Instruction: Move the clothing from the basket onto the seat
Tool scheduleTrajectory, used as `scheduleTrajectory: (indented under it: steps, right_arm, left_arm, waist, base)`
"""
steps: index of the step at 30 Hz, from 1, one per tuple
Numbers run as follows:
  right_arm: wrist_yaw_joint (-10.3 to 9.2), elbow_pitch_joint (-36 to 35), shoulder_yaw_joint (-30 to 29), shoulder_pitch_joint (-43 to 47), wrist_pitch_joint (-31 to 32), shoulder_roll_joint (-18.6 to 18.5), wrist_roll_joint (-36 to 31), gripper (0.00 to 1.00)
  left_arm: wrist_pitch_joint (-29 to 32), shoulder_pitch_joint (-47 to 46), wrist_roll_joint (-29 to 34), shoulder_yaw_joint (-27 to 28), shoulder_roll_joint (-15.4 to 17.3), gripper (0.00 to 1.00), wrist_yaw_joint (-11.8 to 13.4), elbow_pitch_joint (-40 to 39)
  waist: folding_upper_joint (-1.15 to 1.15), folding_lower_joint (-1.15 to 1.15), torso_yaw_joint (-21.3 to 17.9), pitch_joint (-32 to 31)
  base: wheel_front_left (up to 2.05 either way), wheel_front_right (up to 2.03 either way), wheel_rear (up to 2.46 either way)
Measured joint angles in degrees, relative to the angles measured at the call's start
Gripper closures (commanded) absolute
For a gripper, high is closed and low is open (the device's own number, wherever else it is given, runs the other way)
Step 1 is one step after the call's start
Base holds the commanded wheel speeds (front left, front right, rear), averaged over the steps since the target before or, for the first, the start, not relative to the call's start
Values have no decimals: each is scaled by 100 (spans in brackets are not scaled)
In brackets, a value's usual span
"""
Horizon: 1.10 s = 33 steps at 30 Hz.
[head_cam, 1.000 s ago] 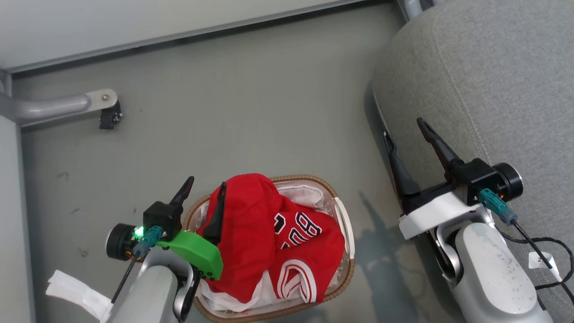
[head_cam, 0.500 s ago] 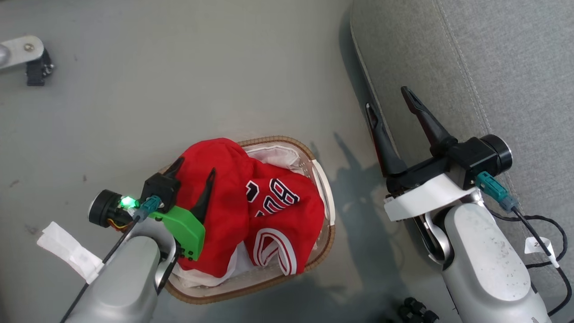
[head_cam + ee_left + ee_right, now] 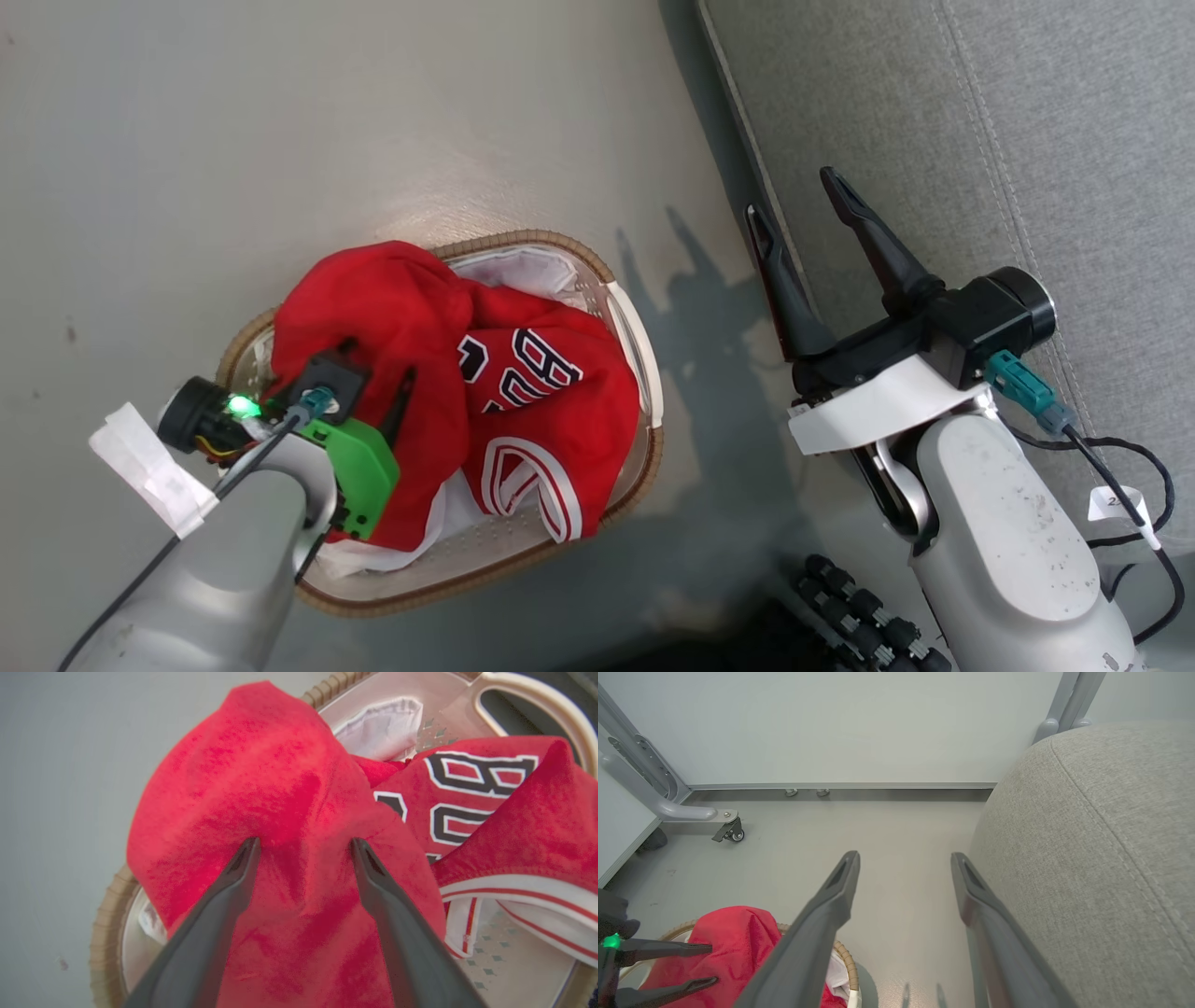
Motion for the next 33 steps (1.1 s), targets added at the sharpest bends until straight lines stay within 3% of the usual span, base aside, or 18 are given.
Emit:
scheduleTrajectory:
  steps: [10,32,33]
  right_arm:
    - [0,-9,116,-39,1,0,99,0]
    - [0,-5,245,-107,0,1,282,0]
    - [0,-4,245,-109,1,1,283,0]
  left_arm:
    - [406,-378,-278,-632,-191,0,0,848]
    - [475,-873,-854,-1493,-389,0,0,1198]
    - [461,-891,-892,-1512,-397,57,0,1201]
  waist:
    - [0,0,-75,354]
    - [0,-1,-205,776]
    - [0,0,-205,792]
  base:
    - [0,0,0]
    - [0,0,0]
    - [0,0,0]
